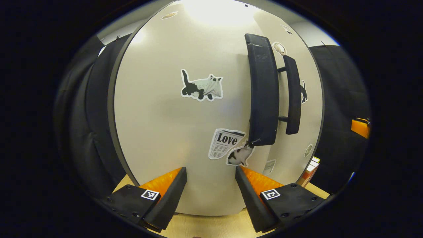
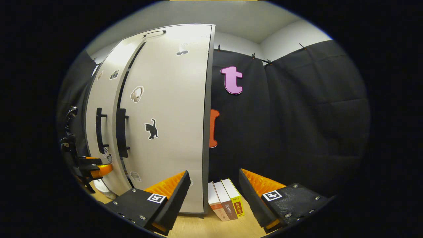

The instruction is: Grab one shoe with the right hand and put it into the shoe cabinet, grab the other shoe with the left hand and put it into the shoe cabinet; then close the right door with the right hand and the left door with the left hand.

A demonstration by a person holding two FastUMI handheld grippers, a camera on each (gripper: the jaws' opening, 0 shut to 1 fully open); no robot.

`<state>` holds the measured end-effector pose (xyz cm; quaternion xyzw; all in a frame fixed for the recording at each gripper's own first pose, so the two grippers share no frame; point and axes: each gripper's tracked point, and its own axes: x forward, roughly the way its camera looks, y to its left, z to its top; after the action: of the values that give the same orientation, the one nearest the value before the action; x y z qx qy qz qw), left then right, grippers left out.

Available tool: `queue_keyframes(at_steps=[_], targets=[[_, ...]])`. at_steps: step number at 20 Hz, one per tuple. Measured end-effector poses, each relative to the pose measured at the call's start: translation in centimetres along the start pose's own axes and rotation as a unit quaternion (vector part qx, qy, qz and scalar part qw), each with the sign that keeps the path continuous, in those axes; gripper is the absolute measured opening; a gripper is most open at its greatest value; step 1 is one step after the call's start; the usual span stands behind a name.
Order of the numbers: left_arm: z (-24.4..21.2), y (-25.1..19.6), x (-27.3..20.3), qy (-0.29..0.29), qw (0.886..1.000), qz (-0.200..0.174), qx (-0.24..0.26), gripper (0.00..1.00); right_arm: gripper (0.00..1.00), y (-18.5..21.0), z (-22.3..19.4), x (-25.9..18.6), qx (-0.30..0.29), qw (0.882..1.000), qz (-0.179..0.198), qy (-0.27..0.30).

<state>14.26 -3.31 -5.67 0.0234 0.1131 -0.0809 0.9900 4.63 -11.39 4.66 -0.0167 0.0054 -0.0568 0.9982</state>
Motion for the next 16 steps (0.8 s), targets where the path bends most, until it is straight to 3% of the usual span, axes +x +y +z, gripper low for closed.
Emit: queue_keyframes(at_steps=[4,12,16], targets=[[1.3,0.4,-2.5,0.003,1.0,0.022,-0.007,0.97,0.91,0.7,3.1,-0.3,0.006,1.0,0.01,-0.009],[12.1,6.3,-13.6,-0.081,0.993,0.063,-0.055,0.96,0.91,1.1,9.4,-4.7,-0.018,0.998,0.029,-0.056],[16.1,9.7,-19.5,-0.118,0.988,0.085,-0.054,0.96,0.91,0.4,11.2,-7.0,-0.028,0.997,0.032,-0.066]])
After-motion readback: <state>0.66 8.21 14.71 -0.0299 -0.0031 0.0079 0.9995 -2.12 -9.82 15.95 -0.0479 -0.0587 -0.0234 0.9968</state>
